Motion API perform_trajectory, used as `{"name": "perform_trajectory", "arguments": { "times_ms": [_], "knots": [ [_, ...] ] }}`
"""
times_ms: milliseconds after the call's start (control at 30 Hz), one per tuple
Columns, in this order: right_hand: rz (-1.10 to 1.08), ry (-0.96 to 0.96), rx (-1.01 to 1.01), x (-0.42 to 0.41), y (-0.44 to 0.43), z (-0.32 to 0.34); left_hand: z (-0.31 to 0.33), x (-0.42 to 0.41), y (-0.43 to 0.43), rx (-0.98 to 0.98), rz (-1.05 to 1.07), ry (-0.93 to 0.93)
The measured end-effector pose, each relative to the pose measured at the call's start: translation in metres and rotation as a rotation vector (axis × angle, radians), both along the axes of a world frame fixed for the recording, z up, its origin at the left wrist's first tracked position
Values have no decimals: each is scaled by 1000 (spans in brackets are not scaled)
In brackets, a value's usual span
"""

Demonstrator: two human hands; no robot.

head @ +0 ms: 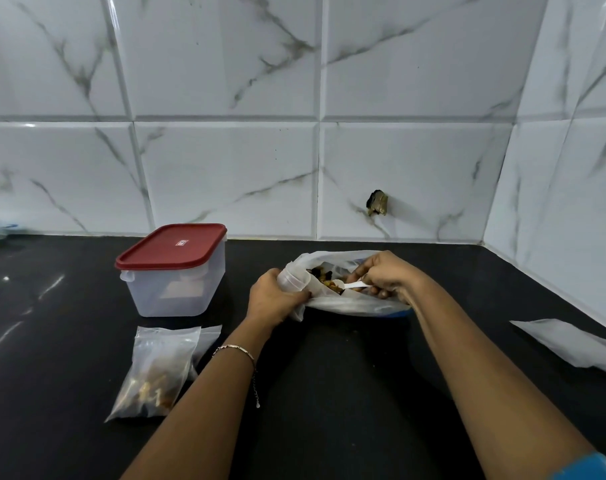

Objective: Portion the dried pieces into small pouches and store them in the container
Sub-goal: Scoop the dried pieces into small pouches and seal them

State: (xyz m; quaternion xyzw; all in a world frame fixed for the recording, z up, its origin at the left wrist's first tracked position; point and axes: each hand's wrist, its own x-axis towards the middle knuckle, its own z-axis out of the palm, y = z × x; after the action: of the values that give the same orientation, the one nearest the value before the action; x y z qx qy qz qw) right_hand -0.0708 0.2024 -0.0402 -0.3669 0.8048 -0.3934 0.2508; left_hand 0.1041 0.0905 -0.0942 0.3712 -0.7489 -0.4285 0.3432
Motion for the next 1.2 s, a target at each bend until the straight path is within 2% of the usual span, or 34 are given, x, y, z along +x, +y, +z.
{"name": "perform_trajectory", "arguments": {
  "times_ms": [433, 600, 833, 1067, 1200],
  "knots": [
    [-84, 5, 5, 11, 0, -7, -1, 2, -3, 43, -71, 70],
    [-102, -164, -114, 23, 1, -4, 0, 7, -3, 132, -146, 126],
    [-109, -271, -122, 28, -1, -4, 0, 14, 4, 116, -171, 179],
    [-59, -150, -136, 30, 0, -5, 3, 15, 8, 133, -179, 229],
    [-41, -225, -174, 34, 3, -3, 2, 15, 6, 170, -223, 225]
  ]
}}
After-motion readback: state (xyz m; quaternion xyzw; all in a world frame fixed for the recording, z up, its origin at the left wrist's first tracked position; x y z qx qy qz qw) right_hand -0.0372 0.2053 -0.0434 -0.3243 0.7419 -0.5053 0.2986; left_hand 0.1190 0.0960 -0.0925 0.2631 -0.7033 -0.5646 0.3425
